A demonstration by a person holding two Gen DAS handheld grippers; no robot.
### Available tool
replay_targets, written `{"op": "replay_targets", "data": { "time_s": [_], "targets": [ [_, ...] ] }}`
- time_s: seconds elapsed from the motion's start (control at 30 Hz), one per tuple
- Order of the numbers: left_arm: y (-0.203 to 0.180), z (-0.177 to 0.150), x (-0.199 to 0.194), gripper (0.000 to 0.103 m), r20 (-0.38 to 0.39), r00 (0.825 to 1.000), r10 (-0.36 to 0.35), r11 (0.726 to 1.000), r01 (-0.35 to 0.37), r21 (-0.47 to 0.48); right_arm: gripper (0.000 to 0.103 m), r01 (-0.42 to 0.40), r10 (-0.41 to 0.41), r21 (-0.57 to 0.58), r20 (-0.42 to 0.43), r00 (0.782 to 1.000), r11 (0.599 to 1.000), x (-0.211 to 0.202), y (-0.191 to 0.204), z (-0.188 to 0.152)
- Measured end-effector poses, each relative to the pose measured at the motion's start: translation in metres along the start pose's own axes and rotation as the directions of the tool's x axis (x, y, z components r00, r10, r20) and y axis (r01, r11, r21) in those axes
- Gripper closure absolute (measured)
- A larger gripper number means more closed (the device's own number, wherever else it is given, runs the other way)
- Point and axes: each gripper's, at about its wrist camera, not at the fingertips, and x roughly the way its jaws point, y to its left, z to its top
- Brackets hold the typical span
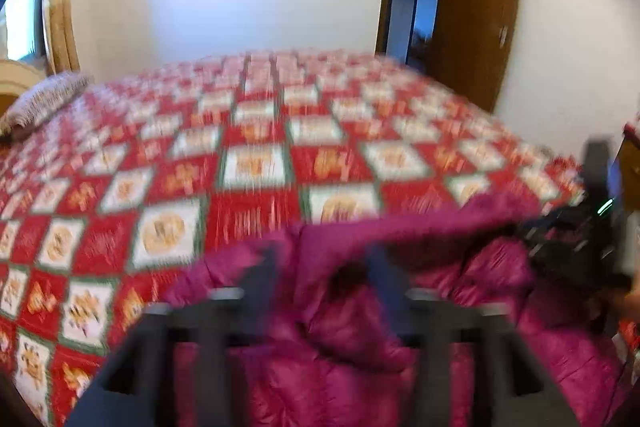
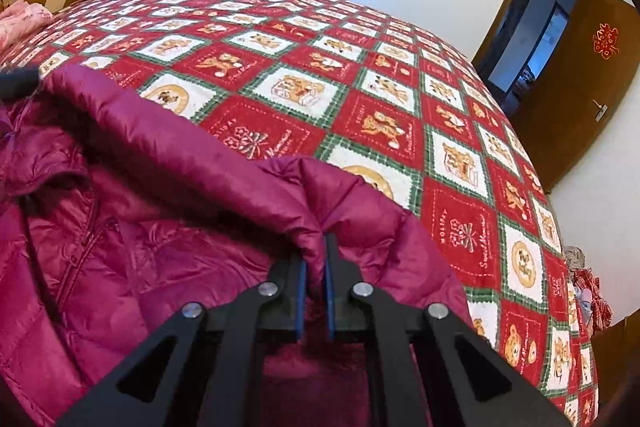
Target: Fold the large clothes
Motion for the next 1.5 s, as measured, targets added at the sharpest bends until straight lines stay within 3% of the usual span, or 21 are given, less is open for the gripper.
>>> {"op": "replay_targets", "data": {
  "time_s": [0.03, 0.1, 0.17, 0.2, 0.27, 0.3, 0.37, 0.43, 0.53, 0.63, 0.73, 0.9, 1.03, 1.2, 1.5],
  "targets": [
    [0.0, 0.005, -0.007, 0.008, 0.047, 0.999, 0.028, 1.0, -0.027, -0.015, 0.094, 0.0, 0.0, 0.001, 0.001, 1.0, 1.0, 0.001, 0.0, -0.001],
    [0.001, 0.016, -0.008, 0.003, 0.093, 0.994, 0.062, 0.998, -0.058, -0.039, 0.094, -0.001, 0.001, 0.006, 0.004, 1.0, 1.0, 0.001, 0.0, -0.002],
    [0.003, 0.022, 0.015, 0.003, 0.019, 0.994, 0.104, 0.994, -0.104, -0.026, 0.094, -0.01, 0.01, 0.015, 0.01, 1.0, 1.0, -0.001, -0.001, -0.002],
    [0.003, 0.02, 0.036, 0.003, -0.033, 0.986, 0.162, 0.987, -0.162, 0.001, 0.093, -0.024, 0.023, 0.025, 0.009, 1.0, 0.999, -0.002, -0.003, -0.002],
    [0.005, 0.011, 0.074, 0.003, -0.146, 0.954, 0.263, 0.964, -0.254, 0.076, 0.092, -0.045, 0.045, 0.054, 0.012, 0.999, 0.998, -0.008, -0.009, -0.002],
    [0.009, 0.004, 0.086, 0.003, -0.191, 0.945, 0.267, 0.963, -0.257, 0.079, 0.09, -0.057, 0.056, 0.066, 0.016, 0.998, 0.996, -0.012, -0.013, -0.003],
    [0.016, -0.011, 0.097, 0.003, -0.253, 0.939, 0.234, 0.972, -0.23, 0.044, 0.076, -0.073, 0.071, 0.083, 0.023, 0.997, 0.994, -0.024, -0.019, -0.002],
    [0.015, -0.015, 0.089, 0.003, -0.224, 0.947, 0.229, 0.973, -0.226, 0.038, 0.069, -0.076, 0.072, 0.101, 0.037, 0.997, 0.992, -0.04, -0.025, 0.0],
    [0.01, -0.01, 0.078, 0.003, -0.198, 0.956, 0.216, 0.976, -0.212, 0.042, 0.067, -0.066, 0.057, 0.143, 0.07, 0.996, 0.987, -0.06, -0.032, 0.013],
    [0.004, 0.014, 0.052, 0.003, -0.088, 0.981, 0.173, 0.985, -0.174, -0.008, 0.067, -0.062, 0.047, 0.198, 0.081, 0.996, 0.978, -0.067, -0.032, 0.033],
    [-0.006, 0.035, 0.047, 0.003, -0.061, 0.989, 0.133, 0.991, -0.133, 0.005, 0.065, -0.084, 0.076, 0.231, 0.041, 0.996, 0.969, -0.066, -0.026, 0.051],
    [-0.005, 0.047, 0.079, 0.003, -0.082, 0.987, 0.138, 0.99, -0.139, -0.001, 0.064, -0.06, 0.043, 0.217, 0.08, 0.996, 0.974, -0.057, -0.012, 0.07],
    [-0.001, 0.03, 0.098, 0.003, -0.169, 0.979, 0.115, 0.991, -0.125, -0.049, 0.064, -0.134, 0.131, 0.256, 0.031, 0.991, 0.957, -0.019, -0.004, 0.077],
    [-0.014, -0.007, 0.104, 0.003, -0.229, 0.964, 0.133, 0.991, -0.129, 0.033, 0.064, -0.108, 0.121, 0.225, -0.046, 0.992, 0.968, 0.009, 0.012, 0.049],
    [-0.014, -0.019, 0.107, 0.003, -0.241, 0.962, 0.125, 0.992, -0.129, 0.0, 0.065, -0.095, 0.106, 0.218, -0.039, 0.994, 0.971, 0.012, 0.015, 0.028]
  ]
}}
